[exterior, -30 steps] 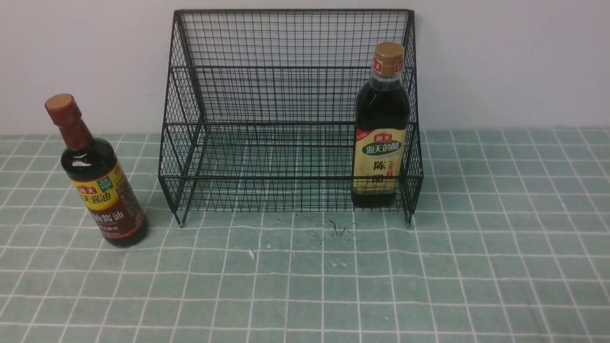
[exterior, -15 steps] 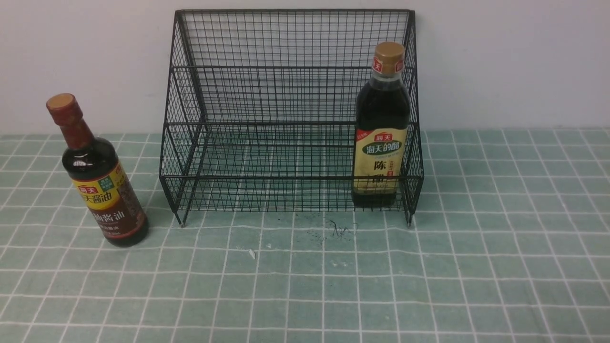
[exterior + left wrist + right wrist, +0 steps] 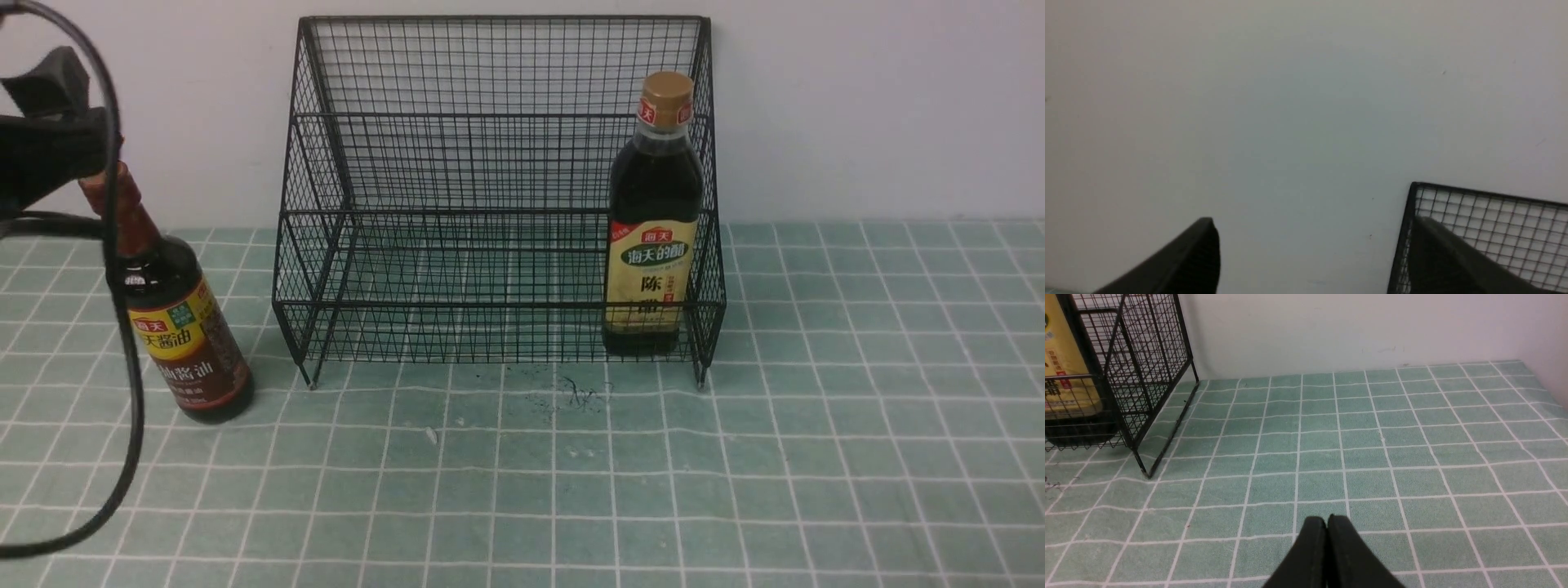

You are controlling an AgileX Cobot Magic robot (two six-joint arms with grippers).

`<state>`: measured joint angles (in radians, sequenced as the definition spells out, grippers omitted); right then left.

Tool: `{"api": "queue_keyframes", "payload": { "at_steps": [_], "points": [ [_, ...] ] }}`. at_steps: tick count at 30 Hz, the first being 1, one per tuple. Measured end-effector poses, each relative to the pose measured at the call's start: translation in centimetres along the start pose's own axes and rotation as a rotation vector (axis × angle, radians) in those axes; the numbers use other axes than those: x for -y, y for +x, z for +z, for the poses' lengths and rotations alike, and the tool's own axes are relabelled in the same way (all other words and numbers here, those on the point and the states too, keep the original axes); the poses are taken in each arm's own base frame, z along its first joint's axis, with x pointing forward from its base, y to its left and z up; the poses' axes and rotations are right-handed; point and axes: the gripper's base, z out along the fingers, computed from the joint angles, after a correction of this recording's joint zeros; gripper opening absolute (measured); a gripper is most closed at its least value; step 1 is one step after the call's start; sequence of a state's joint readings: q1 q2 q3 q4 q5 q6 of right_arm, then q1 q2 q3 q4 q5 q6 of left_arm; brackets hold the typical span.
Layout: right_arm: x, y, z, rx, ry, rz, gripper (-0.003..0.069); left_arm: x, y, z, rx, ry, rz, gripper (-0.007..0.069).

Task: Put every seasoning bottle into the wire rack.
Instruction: Use the left arm to grab the condiment bottle closest to it

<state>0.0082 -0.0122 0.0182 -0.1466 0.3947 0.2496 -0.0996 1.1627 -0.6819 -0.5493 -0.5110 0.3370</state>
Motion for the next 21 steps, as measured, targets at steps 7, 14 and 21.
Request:
{"api": "queue_keyframes", "payload": {
  "at_steps": [7, 14, 21],
  "points": [
    [0.0, 0.0, 0.0, 0.002, 0.0, 0.0, -0.0013, -0.1, 2.2, 3.5, -0.065, -0.086, 0.035, 0.0574],
    [0.0, 0.0, 0.0, 0.003, -0.001, 0.0, -0.0013, -0.3, 5.0, 5.1, -0.145, -0.122, 0.047, 0.0574],
    [0.0, 0.0, 0.0, 0.003, -0.001, 0.0, -0.0013, -0.4, 7.7, 6.1, -0.223, -0.134, 0.072, 0.0574]
  ]
}}
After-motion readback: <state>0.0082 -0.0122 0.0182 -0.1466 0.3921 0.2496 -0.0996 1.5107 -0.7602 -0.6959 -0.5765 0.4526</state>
